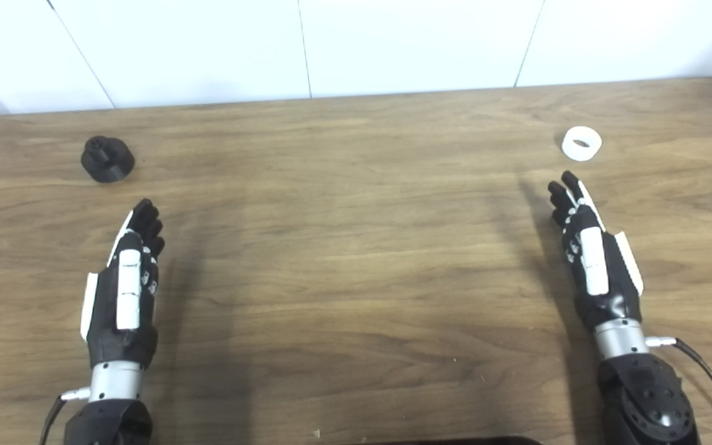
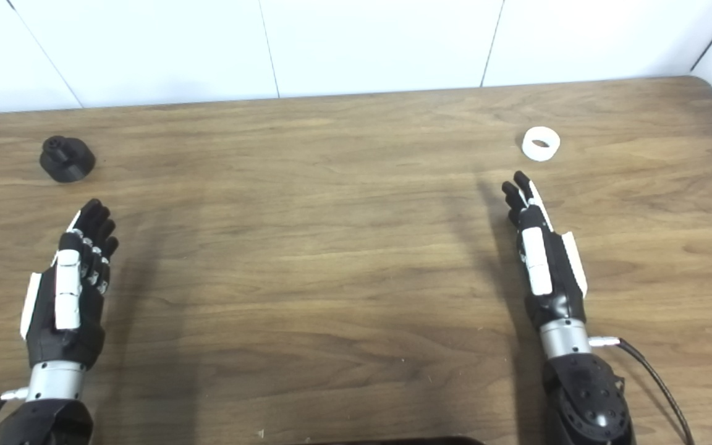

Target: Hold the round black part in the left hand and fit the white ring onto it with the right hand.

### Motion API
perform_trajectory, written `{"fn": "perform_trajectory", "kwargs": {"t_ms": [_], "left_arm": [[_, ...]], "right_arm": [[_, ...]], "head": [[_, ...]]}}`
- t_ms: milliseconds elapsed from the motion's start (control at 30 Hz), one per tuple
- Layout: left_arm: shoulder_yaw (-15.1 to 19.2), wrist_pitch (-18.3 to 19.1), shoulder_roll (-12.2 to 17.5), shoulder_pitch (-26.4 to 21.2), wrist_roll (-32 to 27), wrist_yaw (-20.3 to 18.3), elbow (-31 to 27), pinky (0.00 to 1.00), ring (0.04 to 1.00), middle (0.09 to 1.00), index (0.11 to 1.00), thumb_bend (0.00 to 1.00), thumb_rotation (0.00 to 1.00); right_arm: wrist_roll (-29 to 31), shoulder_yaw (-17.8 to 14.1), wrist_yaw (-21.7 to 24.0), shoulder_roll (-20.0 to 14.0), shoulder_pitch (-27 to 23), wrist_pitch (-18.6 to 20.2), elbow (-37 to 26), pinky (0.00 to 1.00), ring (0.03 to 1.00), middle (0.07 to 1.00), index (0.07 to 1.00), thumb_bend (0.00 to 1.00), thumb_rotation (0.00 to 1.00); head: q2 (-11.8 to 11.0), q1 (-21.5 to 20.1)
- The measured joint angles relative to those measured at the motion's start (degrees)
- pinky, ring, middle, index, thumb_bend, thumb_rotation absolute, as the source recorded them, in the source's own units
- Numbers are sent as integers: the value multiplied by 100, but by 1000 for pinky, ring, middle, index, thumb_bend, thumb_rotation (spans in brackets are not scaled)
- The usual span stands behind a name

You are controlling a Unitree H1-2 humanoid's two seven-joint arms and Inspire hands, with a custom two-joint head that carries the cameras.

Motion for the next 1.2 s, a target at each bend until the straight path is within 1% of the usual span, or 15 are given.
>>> {"fn": "perform_trajectory", "kwargs": {"t_ms": [200, 300, 400, 567, 667, 733, 767, 833, 900, 967, 1033, 1100, 1200], "left_arm": [[5, 0, 2, 1, 0, -1, 0, 998, 976, 960, 940, 582, 845], [5, 0, 3, 2, -2, -9, 0, 1000, 976, 959, 942, 575, 848], [6, 0, 3, 3, -1, -11, 0, 988, 973, 952, 933, 585, 842], [2, 0, 1, 6, -1, -7, -3, 990, 974, 956, 938, 576, 845], [-22, 0, -4, 6, 4, -3, -2, 986, 970, 955, 938, 526, 855], [-54, -3, -10, 6, 21, 1, -2, 987, 969, 955, 938, 500, 866], [-78, -6, -14, 5, 40, 5, -1, 985, 967, 953, 936, 483, 879], [-131, -27, -33, 5, 112, 20, 4, 978, 963, 949, 929, 479, 883], [-195, -125, -52, 4, 259, 45, 35, 972, 961, 948, 926, 472, 885], [-251, -238, -74, 5, 358, 74, 109, 973, 961, 948, 929, 463, 885], [-321, -251, -96, 6, 444, 98, 179, 985, 972, 955, 935, 463, 889], [-395, -318, -111, 6, 479, 126, 253, 997, 980, 958, 942, 467, 891], [-478, -455, -119, 6, 505, 170, 357, 1000, 985, 964, 948, 494, 892]], "right_arm": [[0, 0, -3, 1, 1, -1, 0, 980, 954, 929, 958, 598, 1000], [-4, 1, -4, 1, 2, -1, 0, 972, 951, 929, 959, 588, 1000], [-5, 1, -4, 1, 3, -2, 0, 969, 949, 929, 960, 587, 1000], [0, -5, -3, -1, 7, -1, 0, 981, 949, 925, 955, 608, 1000], [15, -16, 2, -6, 7, -1, 1, 977, 946, 926, 957, 603, 1000], [48, -24, 17, -20, 7, -3, 5, 979, 944, 925, 955, 597, 1000], [100, -25, 27, -27, 7, -7, 10, 989, 948, 927, 957, 596, 1000], [156, -28, 40, -51, 7, -36, 32, 997, 958, 933, 966, 588, 1000], [259, -33, 102, -110, 3, -166, 92, 1000, 967, 941, 978, 572, 1000], [389, -56, 183, -192, -29, -361, 190, 1000, 969, 945, 982, 575, 1000], [502, -96, 267, -312, -73, -502, 298, 1000, 969, 946, 980, 588, 1000], [616, -144, 294, -424, -125, -555, 401, 1000, 975, 948, 985, 595, 1000], [726, -175, 315, -508, -152, -600, 461, 1000, 983, 952, 994, 615, 1000]], "head": [[0, -9], [9, -18], [9, -18], [-61, 263], [-105, 369], [-193, 579], [-272, 789], [-360, 1019], [-492, 1308], [-580, 1476], [-659, 1617], [-729, 1766], [-800, 1872]]}}
